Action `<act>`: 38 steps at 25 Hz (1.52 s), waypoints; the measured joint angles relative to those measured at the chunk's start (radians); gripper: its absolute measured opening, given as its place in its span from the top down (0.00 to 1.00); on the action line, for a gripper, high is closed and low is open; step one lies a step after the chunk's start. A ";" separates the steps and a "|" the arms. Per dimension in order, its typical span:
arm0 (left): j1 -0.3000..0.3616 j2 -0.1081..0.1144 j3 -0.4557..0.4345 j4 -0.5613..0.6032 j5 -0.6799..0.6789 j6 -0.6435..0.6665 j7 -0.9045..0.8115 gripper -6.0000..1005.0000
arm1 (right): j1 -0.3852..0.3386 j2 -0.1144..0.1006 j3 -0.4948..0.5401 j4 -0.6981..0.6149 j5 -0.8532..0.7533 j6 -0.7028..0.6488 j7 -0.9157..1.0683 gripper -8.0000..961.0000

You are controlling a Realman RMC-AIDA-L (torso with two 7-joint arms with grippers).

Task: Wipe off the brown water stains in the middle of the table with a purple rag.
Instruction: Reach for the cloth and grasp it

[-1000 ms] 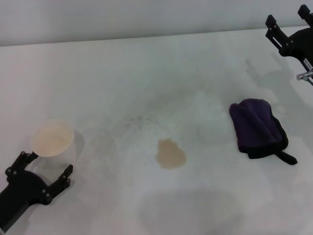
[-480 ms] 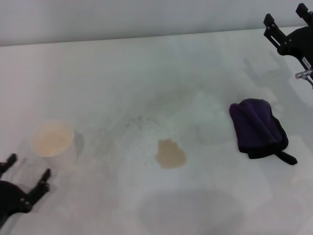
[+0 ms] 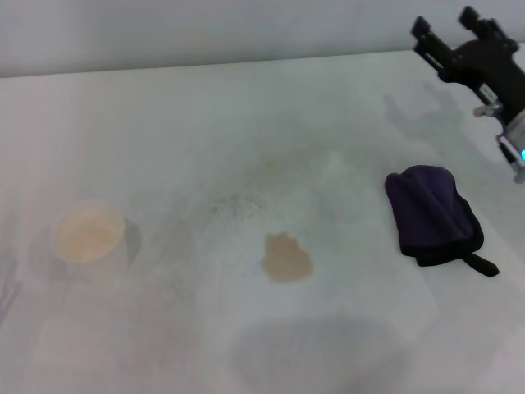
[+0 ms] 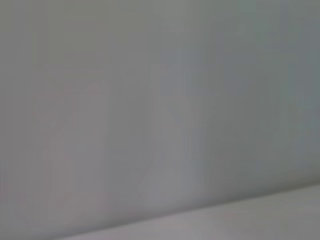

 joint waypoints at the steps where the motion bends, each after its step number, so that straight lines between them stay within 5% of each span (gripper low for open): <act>1: -0.002 0.001 0.000 0.002 -0.005 0.005 0.001 0.13 | 0.000 -0.015 -0.010 -0.035 -0.041 0.041 0.067 0.11; 10: -0.005 0.005 0.000 0.037 -0.063 0.040 0.003 0.13 | 0.003 -0.174 -0.009 -0.344 -0.723 0.311 0.865 0.11; 17: -0.010 0.008 -0.001 0.045 -0.086 0.040 0.002 0.13 | 0.100 -0.271 0.065 -0.359 -1.345 0.150 1.514 0.11; 23: -0.032 0.008 0.000 0.067 -0.093 0.034 0.002 0.13 | 0.182 -0.292 0.187 -0.332 -1.698 -0.018 1.765 0.11; 29: -0.059 0.011 -0.001 0.069 -0.099 0.029 0.004 0.13 | 0.280 -0.291 0.390 -0.300 -2.090 -0.206 1.911 0.11; 33: -0.074 0.011 0.000 0.069 -0.101 0.028 0.019 0.13 | 0.318 -0.264 0.467 -0.310 -2.323 -0.219 2.007 0.11; 38: -0.089 0.010 -0.001 0.069 -0.103 0.013 0.026 0.13 | 0.343 -0.198 0.620 -0.320 -2.572 -0.175 2.053 0.12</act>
